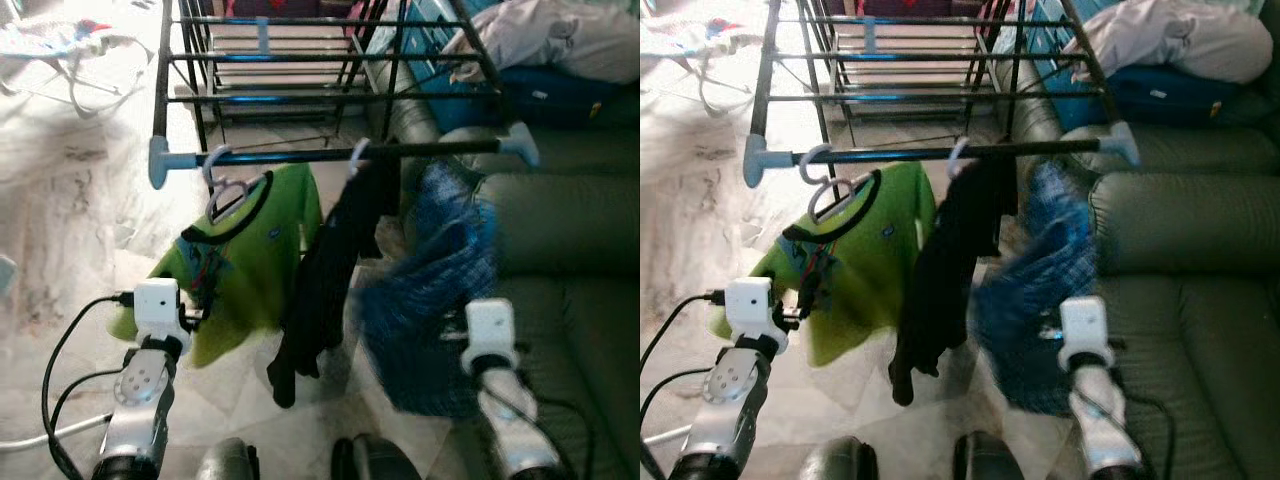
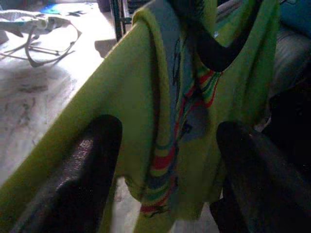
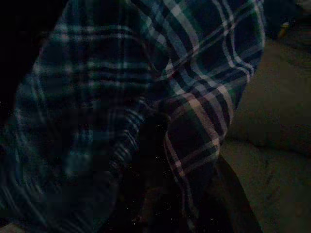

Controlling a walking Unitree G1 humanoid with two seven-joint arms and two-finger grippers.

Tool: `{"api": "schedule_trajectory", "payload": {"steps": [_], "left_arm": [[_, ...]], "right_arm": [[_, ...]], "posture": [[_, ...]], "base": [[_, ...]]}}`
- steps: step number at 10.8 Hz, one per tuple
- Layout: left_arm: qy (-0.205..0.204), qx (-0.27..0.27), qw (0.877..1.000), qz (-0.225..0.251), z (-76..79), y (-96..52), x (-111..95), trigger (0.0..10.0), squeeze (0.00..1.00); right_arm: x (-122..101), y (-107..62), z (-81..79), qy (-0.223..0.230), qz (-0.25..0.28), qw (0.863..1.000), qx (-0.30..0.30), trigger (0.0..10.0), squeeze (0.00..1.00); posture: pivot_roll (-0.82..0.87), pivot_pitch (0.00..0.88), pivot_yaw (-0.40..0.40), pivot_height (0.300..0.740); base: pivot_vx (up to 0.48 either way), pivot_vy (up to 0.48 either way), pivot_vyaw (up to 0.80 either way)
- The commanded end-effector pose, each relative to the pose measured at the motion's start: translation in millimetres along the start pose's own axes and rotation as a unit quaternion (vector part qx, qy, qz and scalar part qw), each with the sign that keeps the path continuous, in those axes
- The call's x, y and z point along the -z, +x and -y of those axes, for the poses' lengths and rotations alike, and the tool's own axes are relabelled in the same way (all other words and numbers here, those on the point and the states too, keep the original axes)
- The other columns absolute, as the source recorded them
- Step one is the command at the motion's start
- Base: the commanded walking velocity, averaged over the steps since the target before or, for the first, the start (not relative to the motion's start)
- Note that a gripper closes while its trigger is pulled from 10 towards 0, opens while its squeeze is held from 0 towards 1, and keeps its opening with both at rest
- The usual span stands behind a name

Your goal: Hang hanger

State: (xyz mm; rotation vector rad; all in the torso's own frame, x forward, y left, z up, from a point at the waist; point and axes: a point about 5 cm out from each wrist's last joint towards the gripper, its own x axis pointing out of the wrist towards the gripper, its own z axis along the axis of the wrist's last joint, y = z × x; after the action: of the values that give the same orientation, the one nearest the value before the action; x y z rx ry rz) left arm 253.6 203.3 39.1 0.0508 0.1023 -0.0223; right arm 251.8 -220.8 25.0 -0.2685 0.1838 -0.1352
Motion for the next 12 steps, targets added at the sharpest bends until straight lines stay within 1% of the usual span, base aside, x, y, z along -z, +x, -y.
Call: {"api": "schedule_trajectory", "payload": {"steps": [1,2,3,4,6,7,8,9,10,12], "left_arm": [[0.002,0.005,1.000,-0.011,0.8,-5.1,3.9,10.0,0.00],[0.004,0.007,1.000,-0.013,1.4,-9.5,5.7,10.0,0.00],[0.006,0.002,1.000,-0.015,-0.5,-12.3,5.9,10.0,0.00],[0.006,-0.001,1.000,-0.016,-1.8,-13.3,6.0,10.0,0.00],[0.008,-0.005,1.000,-0.017,-5.0,-16.5,6.0,10.0,0.00],[0.010,-0.005,1.000,-0.019,-5.6,-18.8,6.1,10.0,0.00],[0.012,-0.003,1.000,-0.021,-5.6,-21.6,6.1,10.0,0.00],[0.016,-0.005,1.000,-0.023,-7.9,-25.5,5.9,10.0,0.00],[0.019,-0.006,0.999,-0.027,-10.1,-28.4,6.2,10.0,0.00],[0.021,-0.002,0.999,-0.027,-9.2,-25.5,3.9,10.0,0.00]], "right_arm": [[-22.4,13.2,3.4,0.000,0.036,0.999,0.006,10.0,0.00],[-36.3,24.6,1.8,-0.010,0.057,0.998,0.001,10.0,0.00],[-48.2,35.8,1.7,-0.014,0.067,0.998,-0.004,10.0,0.00],[-52.3,40.6,1.3,-0.018,0.068,0.998,-0.009,10.0,0.00],[-66.0,58.6,3.3,-0.028,0.052,0.998,-0.025,10.0,0.00],[-74.2,69.5,5.2,-0.037,0.035,0.998,-0.031,10.0,0.00],[-82.1,78.1,7.7,-0.034,0.023,0.999,-0.024,10.0,0.00],[-91.2,84.6,12.7,-0.025,0.023,0.999,-0.006,10.0,0.00],[-95.3,87.5,18.4,-0.016,0.024,1.000,0.008,10.0,0.00],[-92.4,88.5,20.9,-0.016,0.014,1.000,0.014,10.0,0.00]], "posture": [[0.03,0.181,-0.048,0.740],[0.05,0.199,-0.046,0.740],[0.06,0.208,-0.048,0.740],[0.07,0.212,-0.053,0.740],[0.08,0.226,-0.057,0.740],[0.09,0.243,-0.059,0.740],[0.09,0.252,-0.059,0.740],[0.10,0.260,-0.057,0.740],[0.10,0.264,-0.052,0.740],[0.09,0.262,-0.040,0.740]], "base": [[0.000,0.000,0.00],[0.000,0.000,0.00],[0.000,0.000,0.00],[0.000,0.000,0.00],[0.000,0.000,0.00],[0.000,0.000,0.00],[0.000,0.000,0.00],[0.000,0.000,0.00],[0.000,0.000,0.00],[0.000,0.000,0.00]]}}
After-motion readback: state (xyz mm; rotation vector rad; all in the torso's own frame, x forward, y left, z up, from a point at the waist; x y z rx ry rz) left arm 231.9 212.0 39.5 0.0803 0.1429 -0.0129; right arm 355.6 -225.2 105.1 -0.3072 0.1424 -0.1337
